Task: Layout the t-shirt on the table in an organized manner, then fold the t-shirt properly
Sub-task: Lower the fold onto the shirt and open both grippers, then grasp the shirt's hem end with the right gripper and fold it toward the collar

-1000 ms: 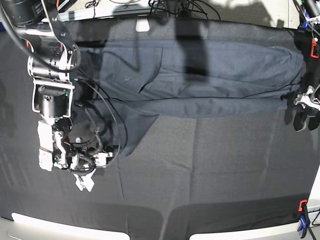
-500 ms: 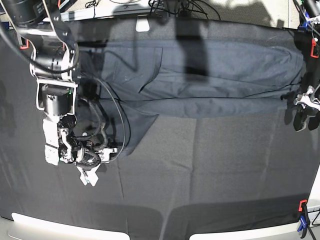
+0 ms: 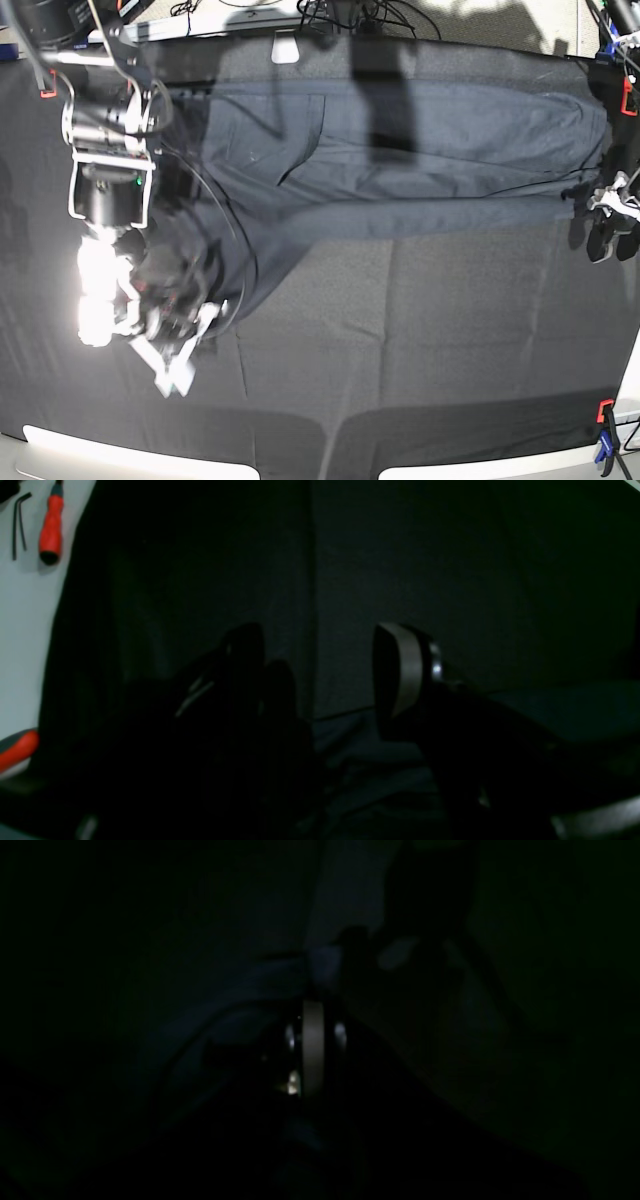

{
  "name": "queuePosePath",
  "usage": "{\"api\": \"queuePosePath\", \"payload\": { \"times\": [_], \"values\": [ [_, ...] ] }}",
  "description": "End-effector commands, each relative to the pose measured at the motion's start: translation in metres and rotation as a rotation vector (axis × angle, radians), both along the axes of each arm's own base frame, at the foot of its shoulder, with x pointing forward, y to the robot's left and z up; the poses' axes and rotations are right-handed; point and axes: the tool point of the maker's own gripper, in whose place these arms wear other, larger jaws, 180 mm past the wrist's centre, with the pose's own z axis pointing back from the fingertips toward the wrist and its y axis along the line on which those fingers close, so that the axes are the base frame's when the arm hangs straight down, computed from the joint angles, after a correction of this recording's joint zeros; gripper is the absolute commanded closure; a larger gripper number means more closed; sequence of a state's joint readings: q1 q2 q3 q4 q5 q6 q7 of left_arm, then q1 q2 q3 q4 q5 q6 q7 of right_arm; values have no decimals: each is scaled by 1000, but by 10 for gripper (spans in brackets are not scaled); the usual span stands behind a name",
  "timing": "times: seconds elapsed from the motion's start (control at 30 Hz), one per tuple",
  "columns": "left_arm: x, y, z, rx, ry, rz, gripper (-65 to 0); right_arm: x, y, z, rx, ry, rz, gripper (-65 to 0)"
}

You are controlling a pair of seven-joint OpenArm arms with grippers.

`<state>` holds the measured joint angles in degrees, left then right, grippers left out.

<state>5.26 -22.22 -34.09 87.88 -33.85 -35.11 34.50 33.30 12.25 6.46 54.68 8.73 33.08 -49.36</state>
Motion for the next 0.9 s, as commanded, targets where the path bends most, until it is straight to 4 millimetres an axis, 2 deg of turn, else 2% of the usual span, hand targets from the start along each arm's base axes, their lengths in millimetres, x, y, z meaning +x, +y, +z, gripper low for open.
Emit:
{"api": "queuePosePath", "payload": {
  "times": [0.0,0.17,0.67,0.87],
  "values": [
    [6,5,19,20,-59,-1,-320,11,1,26,12,-81,13,0],
    [6,5,19,18,-59,0,-320,-21,22,45,38,-168,77,0],
    [6,5,19,19,-59,-1,-320,-185,81,62,69,-241,273,0],
    [6,5,19,19,-59,0,-320,-231,97,79,82,-258,323,0]
  ]
}}
